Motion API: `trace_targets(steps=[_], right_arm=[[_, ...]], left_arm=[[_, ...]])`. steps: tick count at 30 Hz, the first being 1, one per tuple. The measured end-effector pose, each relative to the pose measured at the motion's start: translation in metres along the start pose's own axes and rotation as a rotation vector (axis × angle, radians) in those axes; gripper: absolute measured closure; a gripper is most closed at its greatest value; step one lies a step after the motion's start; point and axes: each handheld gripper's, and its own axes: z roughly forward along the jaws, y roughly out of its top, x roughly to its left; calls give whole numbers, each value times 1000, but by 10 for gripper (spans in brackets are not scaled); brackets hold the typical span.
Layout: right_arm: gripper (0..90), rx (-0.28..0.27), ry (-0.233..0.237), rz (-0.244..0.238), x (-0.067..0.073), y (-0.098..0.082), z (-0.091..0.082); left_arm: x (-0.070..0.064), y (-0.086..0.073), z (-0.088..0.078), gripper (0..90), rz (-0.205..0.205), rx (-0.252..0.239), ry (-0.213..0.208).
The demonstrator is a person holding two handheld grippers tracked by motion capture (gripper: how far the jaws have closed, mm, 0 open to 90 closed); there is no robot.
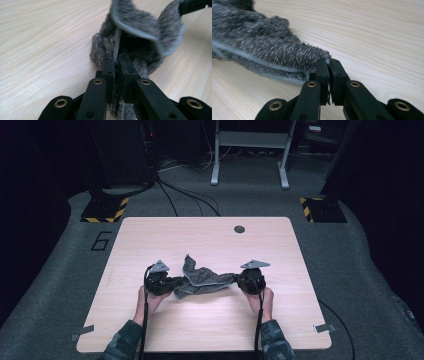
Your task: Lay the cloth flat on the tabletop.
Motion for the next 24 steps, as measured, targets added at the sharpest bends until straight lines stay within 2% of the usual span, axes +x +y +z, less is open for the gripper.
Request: trace_targets(steps=[2,3,5,6,8,10,15,16,17,18,19,20,21,23,24], right_arm=[[868,0,-8,8,-3,-1,-1],[868,-4,-24,29,-9,-2,-2],[868,-4,-32,33,-12,-3,-3],[868,-5,-40,37,-14,-4,-3],[865,7,-62,58,-19,-5,-2],[858,13,-46,55,-20,-6,-1],[778,18,-29,26,-13,-4,0],[747,14,-30,24,-11,-3,-1],[719,10,-25,13,-9,-1,-2],[678,1,-25,0,-5,1,-4],[641,1,-26,-9,-3,1,-5],[611,3,-27,-4,-1,2,-6],[578,-2,-22,-9,0,2,-7],[530,0,-32,2,2,1,-11],[526,-6,-33,-7,2,1,-12]], left_arm=[[0,-1,0,838,2,4,3],[1,-2,-1,841,12,10,14],[1,-4,-1,842,1,17,12],[2,-5,-1,842,9,24,22],[6,-9,-1,841,-2,30,34],[7,-10,-2,816,-14,38,31],[3,-4,-10,578,1,28,46],[0,-1,-12,578,7,20,52],[-4,2,-14,520,14,8,56],[-11,10,-18,467,38,-7,39],[-11,10,-18,441,38,-7,39],[-20,19,-18,420,72,-25,41],[-24,23,-18,401,81,-23,26],[-31,30,-15,376,122,-27,24],[-35,32,-13,369,124,-26,15]])
